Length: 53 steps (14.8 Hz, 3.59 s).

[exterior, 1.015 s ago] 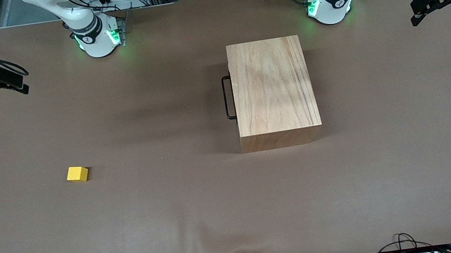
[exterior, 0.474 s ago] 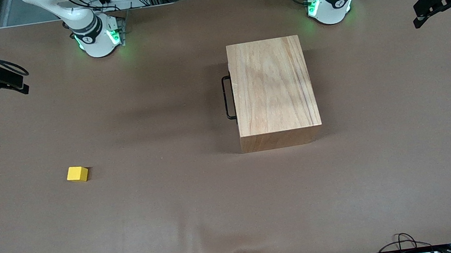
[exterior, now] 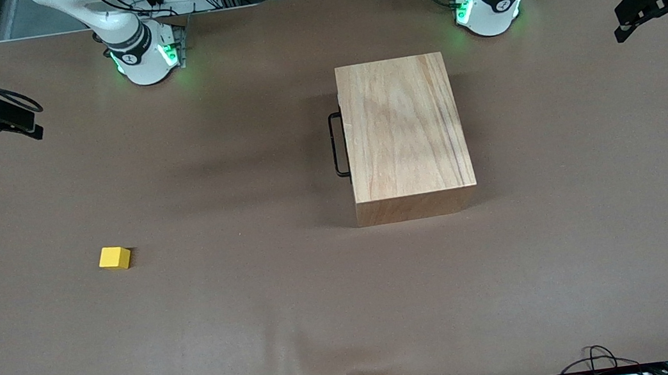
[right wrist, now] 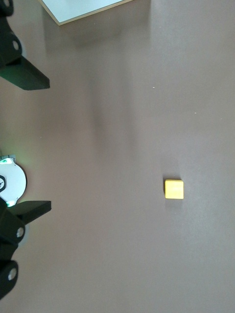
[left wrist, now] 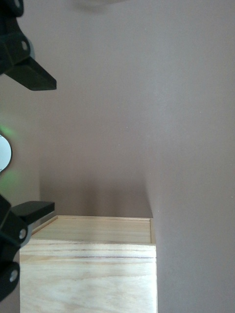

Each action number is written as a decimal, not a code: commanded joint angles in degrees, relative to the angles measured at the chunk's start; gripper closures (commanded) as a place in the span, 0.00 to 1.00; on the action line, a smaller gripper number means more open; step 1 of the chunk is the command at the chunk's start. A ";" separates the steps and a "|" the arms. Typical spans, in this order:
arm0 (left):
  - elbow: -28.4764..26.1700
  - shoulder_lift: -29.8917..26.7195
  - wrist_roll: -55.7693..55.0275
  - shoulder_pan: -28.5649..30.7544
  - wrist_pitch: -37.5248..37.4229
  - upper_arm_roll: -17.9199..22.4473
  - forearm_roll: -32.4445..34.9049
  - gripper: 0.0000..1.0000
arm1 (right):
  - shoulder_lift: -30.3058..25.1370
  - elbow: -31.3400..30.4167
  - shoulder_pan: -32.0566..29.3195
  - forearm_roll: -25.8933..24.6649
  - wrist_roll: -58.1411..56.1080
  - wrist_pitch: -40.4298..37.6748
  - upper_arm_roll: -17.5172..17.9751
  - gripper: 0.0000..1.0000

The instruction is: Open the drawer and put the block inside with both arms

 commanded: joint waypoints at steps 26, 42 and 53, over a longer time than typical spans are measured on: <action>27.41 35.61 -51.54 -29.37 5.05 -5.63 4.27 0.00 | -0.08 -2.32 0.03 -0.73 0.59 0.24 0.11 0.00; 34.09 48.45 -57.53 -57.34 11.90 13.99 4.01 0.00 | 0.54 -3.02 -0.23 -1.17 1.03 0.33 0.11 0.00; 34.18 55.13 -59.37 -65.43 13.93 18.91 4.10 0.00 | 1.50 -4.52 -3.92 -1.61 0.59 -1.60 -0.16 0.00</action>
